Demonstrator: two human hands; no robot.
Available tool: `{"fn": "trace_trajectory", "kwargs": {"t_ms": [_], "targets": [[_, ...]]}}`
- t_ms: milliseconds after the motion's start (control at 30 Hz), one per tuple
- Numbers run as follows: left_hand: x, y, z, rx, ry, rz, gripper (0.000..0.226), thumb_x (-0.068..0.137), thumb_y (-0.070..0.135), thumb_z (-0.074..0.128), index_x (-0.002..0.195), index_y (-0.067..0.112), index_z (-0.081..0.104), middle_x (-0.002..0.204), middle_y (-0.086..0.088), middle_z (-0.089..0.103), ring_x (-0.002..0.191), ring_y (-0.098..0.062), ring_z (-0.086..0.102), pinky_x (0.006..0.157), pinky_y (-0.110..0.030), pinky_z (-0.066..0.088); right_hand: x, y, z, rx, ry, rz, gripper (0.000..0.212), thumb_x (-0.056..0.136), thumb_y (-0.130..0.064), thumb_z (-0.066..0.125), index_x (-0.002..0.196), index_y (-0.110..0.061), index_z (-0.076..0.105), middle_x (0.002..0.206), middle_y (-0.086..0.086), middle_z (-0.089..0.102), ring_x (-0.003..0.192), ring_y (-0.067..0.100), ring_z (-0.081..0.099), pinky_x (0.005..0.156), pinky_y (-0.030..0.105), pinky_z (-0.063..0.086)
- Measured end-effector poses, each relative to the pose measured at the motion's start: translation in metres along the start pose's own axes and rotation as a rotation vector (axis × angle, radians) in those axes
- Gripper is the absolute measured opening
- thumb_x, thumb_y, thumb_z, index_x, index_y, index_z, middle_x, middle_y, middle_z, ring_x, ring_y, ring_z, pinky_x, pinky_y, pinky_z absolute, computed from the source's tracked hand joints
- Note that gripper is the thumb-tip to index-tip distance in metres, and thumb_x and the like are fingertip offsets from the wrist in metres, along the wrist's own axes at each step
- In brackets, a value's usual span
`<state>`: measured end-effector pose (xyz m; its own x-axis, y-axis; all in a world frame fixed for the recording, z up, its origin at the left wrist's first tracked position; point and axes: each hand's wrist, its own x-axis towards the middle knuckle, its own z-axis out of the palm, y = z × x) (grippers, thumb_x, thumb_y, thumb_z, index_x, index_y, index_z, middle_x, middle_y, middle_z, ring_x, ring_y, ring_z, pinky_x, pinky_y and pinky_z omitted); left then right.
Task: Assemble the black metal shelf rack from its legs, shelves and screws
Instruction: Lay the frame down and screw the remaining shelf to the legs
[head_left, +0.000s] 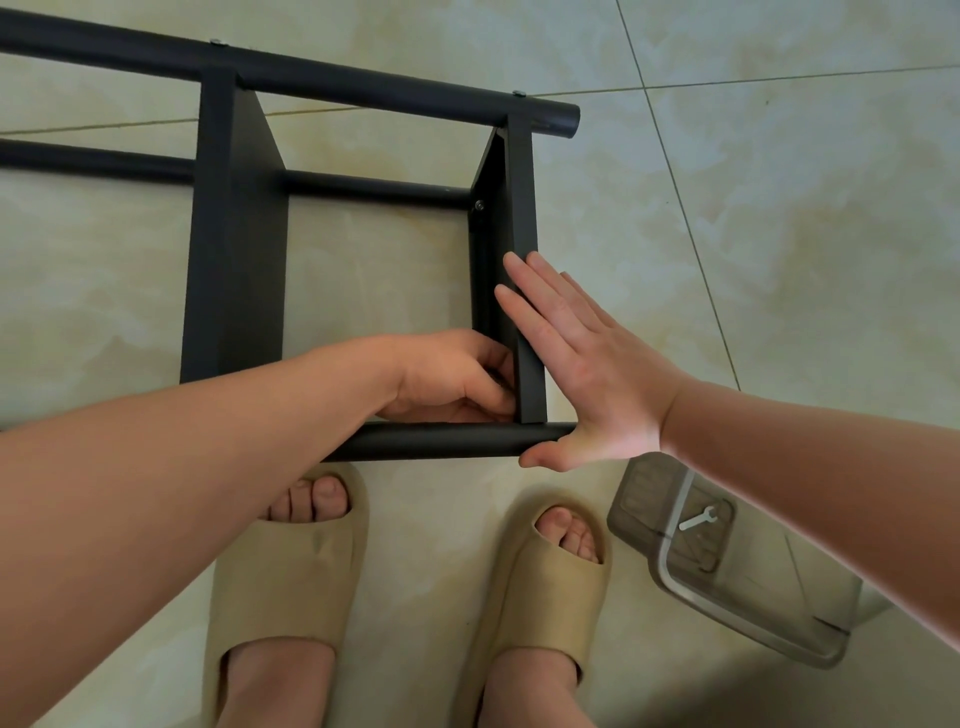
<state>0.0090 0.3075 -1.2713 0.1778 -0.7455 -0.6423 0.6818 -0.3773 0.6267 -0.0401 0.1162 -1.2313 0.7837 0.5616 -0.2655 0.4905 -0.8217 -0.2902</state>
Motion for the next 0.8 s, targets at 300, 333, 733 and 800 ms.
{"fn": "trace_trajectory", "kwargs": {"t_ms": [300, 333, 733, 800], "targets": [[0.006, 0.005, 0.002, 0.081, 0.082, -0.080, 0.026, 0.089, -0.009, 0.060, 0.115, -0.011, 0.063, 0.106, -0.029, 0.069, 0.092, -0.031, 0.071, 0.093, -0.040, 0.057, 0.000, 0.000, 0.000, -0.002, 0.006, -0.002, 0.132, 0.068, -0.082, 0.059, 0.161, -0.008, 0.001, 0.169, 0.013, -0.011, 0.155, 0.030, -0.013, 0.125, 0.056, 0.011], [0.006, 0.006, 0.002, 0.079, 0.075, -0.082, 0.025, 0.089, -0.010, 0.059, 0.113, -0.009, 0.063, 0.107, -0.029, 0.070, 0.094, -0.032, 0.071, 0.095, -0.041, 0.056, 0.000, 0.000, 0.000, -0.001, 0.005, -0.004, 0.132, 0.068, -0.082, 0.058, 0.161, -0.008, 0.001, 0.169, 0.014, -0.011, 0.155, 0.030, -0.013, 0.125, 0.056, 0.011], [0.005, -0.005, 0.001, 0.083, 0.055, -0.046, 0.012, 0.091, 0.006, 0.063, 0.098, 0.000, 0.072, 0.102, -0.023, 0.073, 0.097, -0.036, 0.070, 0.097, -0.045, 0.051, 0.001, -0.001, 0.000, -0.010, 0.003, -0.003, 0.132, 0.069, -0.081, 0.059, 0.161, -0.006, 0.003, 0.168, 0.016, -0.009, 0.155, 0.031, -0.012, 0.124, 0.057, 0.011], [0.005, -0.006, 0.001, 0.076, 0.054, -0.041, 0.009, 0.091, 0.003, 0.062, 0.094, 0.001, 0.071, 0.093, -0.022, 0.072, 0.088, -0.030, 0.068, 0.093, -0.042, 0.053, 0.001, -0.001, 0.000, -0.010, 0.003, -0.002, 0.131, 0.069, -0.081, 0.059, 0.161, -0.006, 0.003, 0.168, 0.015, -0.009, 0.155, 0.031, -0.012, 0.124, 0.057, 0.012]]}}
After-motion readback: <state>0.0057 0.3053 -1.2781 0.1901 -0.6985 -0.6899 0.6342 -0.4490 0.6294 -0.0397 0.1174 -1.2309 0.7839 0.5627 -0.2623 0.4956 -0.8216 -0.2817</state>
